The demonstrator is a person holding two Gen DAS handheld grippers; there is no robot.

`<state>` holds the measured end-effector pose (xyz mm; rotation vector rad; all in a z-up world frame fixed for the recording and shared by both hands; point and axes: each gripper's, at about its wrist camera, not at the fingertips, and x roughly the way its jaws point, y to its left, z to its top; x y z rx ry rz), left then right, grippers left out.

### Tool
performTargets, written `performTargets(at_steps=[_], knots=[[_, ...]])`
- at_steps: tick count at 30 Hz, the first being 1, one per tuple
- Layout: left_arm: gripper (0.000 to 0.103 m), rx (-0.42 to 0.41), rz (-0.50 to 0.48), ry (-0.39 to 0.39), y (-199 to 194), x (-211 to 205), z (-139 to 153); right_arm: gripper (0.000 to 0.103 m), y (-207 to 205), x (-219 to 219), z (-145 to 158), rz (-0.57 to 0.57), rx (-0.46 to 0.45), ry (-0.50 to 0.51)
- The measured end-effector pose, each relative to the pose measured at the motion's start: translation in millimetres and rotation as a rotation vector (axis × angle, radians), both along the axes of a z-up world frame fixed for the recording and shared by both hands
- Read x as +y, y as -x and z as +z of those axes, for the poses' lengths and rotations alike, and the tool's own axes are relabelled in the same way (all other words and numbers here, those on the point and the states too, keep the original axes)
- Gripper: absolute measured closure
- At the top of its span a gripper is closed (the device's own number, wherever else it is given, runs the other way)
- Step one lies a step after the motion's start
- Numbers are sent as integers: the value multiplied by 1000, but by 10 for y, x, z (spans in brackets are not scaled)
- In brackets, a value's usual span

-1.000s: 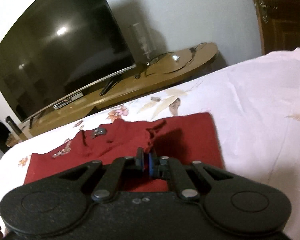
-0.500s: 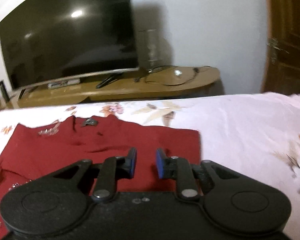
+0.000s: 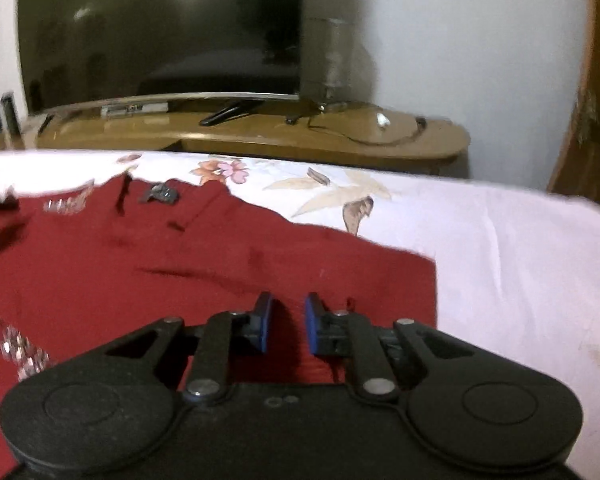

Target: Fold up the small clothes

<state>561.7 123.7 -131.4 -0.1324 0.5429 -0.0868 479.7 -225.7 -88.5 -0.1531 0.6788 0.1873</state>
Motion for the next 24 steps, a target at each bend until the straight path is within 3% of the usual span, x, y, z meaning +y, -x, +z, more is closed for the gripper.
performTargets(at_steps=[2,4,5,9,12,15,17,21,23,24], knots=[[28,78,-6,-55,-99,-29,-183,81,68,19,60,7,-49,-26],[26,78,-9,-74,-113,-58,-158,81,-24,13,-103,-19,1,20],[26,78,-2,-82,-98,-66,-128,81,-10,-43,-125,-20,-17,-16],[26,-11,-56,-131,314,-166,93,79,70,-107,71,-19,-14,-60],[26,-22,-73,-112,531,-225,110,77,267,-67,210,35,-96,-48],[23,73,-81,-151,477,-328,-73,77,309,-25,108,67,-47,-33],[22,86,-57,-130,435,-307,-6,75,221,-6,-109,61,2,25],[22,12,-75,-101,585,-421,178,75,360,44,85,60,-33,-17],[20,54,-95,-121,544,-553,93,71,490,113,149,114,-89,-31],[12,114,-87,-149,480,-622,-6,70,489,153,113,133,-85,-18]])
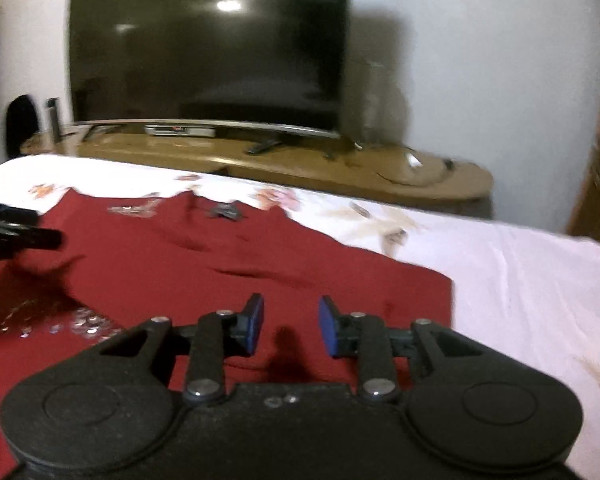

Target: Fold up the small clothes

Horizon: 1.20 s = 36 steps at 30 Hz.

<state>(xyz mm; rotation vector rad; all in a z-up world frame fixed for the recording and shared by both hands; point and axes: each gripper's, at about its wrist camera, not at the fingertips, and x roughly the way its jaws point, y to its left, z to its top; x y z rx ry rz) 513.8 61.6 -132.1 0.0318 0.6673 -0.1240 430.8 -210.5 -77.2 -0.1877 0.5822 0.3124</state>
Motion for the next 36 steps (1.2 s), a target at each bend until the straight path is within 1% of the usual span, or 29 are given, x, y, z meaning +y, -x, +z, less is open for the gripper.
performTargets(at_steps=[1,2,3,4,5,6,7,8,9,11,12,13,14,16,18,20,22,24,25,26,27,29,31,33,36], knots=[[2,-11,23,-11,3,-23,-44,68,-71,49,-100,-11,54,37],[1,-2,34,-9,-11,-8,-39,67,-152,63,-223,-30,113,59],[1,11,49,2,-3,18,-4,67,-146,39,-211,-34,95,38],[1,21,64,4,30,39,36,67,-154,17,-166,-43,115,23],[1,16,67,-9,117,58,79,67,-139,-19,-93,-54,134,-2],[1,-5,66,-28,242,77,122,66,-77,-85,-13,-54,122,-38],[1,-26,66,-46,400,111,161,63,2,-137,36,-47,97,-59],[1,-30,74,-56,534,166,154,56,101,-218,86,-45,72,-72],[1,-21,86,-57,670,240,141,52,173,-297,126,-49,63,-90],[1,17,125,-30,1006,448,104,35,322,-598,145,-62,91,-172],[1,44,144,-18,1159,528,89,33,390,-774,129,-83,119,-213],[1,72,154,1,1321,606,63,34,471,-923,110,-102,153,-247],[1,101,165,28,1502,683,37,36,482,-1050,84,-111,186,-277],[1,126,166,101,1804,782,19,37,674,-1301,24,-130,247,-339],[1,148,137,173,2065,801,14,39,932,-1506,-19,-164,290,-412],[1,171,101,255,2287,804,6,40,1189,-1684,-64,-201,346,-525],[1,190,61,300,2425,772,-30,40,1457,-1798,-123,-234,396,-621],[1,198,32,351,2549,771,-41,41,1733,-1844,-182,-263,423,-689],[7,202,15,357,2595,771,-45,39,1865,-1845,-211,-273,432,-716],[18,202,13,351,2658,782,-33,39,1973,-1844,-227,-287,431,-733],[21,203,18,365,2697,799,-44,39,2068,-1836,-227,-305,432,-747],[29,210,36,471,2820,909,-87,38,2231,-1816,-204,-338,462,-781],[31,220,47,573,2946,984,-158,38,2327,-1738,-172,-324,496,-778],[31,231,37,642,3069,1004,-227,41,2463,-1672,-193,-310,550,-815],[31,255,15,751,3202,1057,-343,41,2743,-1572,-201,-318,569,-845]])
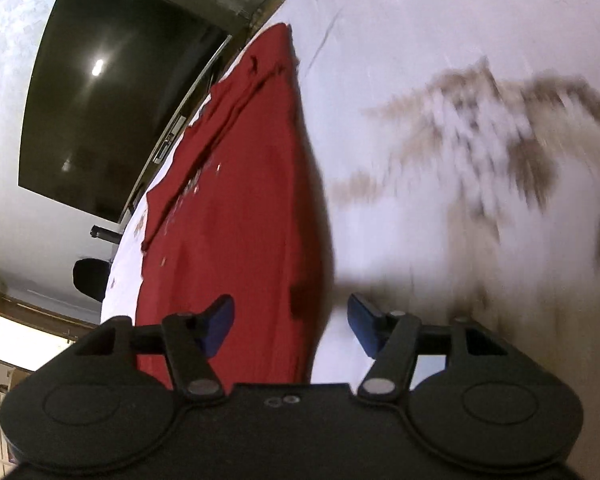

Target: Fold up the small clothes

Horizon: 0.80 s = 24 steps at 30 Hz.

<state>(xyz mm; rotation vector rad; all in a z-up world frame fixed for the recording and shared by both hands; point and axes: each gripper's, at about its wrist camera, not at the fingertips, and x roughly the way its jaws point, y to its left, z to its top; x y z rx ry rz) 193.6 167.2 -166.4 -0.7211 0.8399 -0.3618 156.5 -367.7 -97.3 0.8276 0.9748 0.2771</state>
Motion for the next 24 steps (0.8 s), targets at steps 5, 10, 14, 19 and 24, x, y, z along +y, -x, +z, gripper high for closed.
performTargets(at_steps=[5,10,14,19,24], knots=[[34,6,2,128,90,75,-186,52,396,111,-97,-25,20,-79],[34,5,-28,136,0,41,-224,53,365,197,-157,-46,19,-123],[44,13,-23,121,-63,-8,-202,61,223,330,-222,-15,19,-134],[60,29,5,144,-41,82,-254,73,122,436,-293,12,27,-147],[60,4,-10,136,-60,21,-252,81,92,451,-312,39,29,-142]])
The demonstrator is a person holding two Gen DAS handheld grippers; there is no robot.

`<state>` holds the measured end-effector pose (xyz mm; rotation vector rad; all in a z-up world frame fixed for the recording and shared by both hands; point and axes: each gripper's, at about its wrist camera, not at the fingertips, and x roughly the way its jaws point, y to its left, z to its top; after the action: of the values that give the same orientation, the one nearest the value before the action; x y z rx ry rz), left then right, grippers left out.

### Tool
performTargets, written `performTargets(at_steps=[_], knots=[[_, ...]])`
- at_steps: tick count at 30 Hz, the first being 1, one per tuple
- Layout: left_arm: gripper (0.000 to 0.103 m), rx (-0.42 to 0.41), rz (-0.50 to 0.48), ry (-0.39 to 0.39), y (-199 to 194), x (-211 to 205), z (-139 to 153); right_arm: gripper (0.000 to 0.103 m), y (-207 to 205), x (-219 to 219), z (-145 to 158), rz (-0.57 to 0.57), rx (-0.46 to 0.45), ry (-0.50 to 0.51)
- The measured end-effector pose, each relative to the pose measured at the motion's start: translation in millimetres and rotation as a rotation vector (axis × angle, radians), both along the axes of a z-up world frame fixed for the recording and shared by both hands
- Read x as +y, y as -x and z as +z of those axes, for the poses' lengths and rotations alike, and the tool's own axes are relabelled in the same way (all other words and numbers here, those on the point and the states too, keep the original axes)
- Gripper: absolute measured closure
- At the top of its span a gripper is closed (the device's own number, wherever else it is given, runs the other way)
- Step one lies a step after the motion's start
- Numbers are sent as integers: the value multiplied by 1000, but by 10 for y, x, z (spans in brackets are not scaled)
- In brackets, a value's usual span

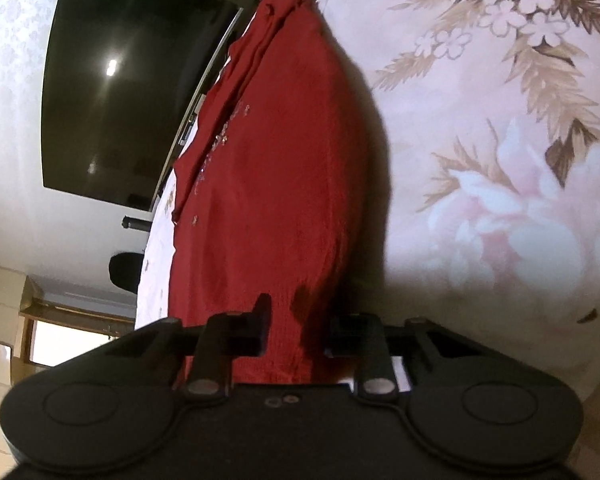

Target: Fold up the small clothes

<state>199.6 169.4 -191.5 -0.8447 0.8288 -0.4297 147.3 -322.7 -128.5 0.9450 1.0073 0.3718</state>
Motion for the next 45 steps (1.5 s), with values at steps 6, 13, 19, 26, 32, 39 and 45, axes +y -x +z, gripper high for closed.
performTargets(at_steps=[6,13,19,26,32,39,45], knots=[[93,-21,0,-100,14,-111,60,94,-27,54,19,0,-1,54],[100,-168,-7,-238,198,-230,450,97,-22,177,331,25,-111,151],[100,-231,-6,-370,301,-255,702,98,-37,261,728,50,-236,206],[100,-188,-18,-430,334,-211,607,98,-103,306,670,84,-227,278],[100,-131,-8,-439,344,-185,332,100,-116,127,125,65,-101,283],[100,-138,-11,-468,370,-238,337,100,-135,151,146,65,-111,294],[100,-148,4,-453,378,-249,376,99,-84,105,148,68,-111,299]])
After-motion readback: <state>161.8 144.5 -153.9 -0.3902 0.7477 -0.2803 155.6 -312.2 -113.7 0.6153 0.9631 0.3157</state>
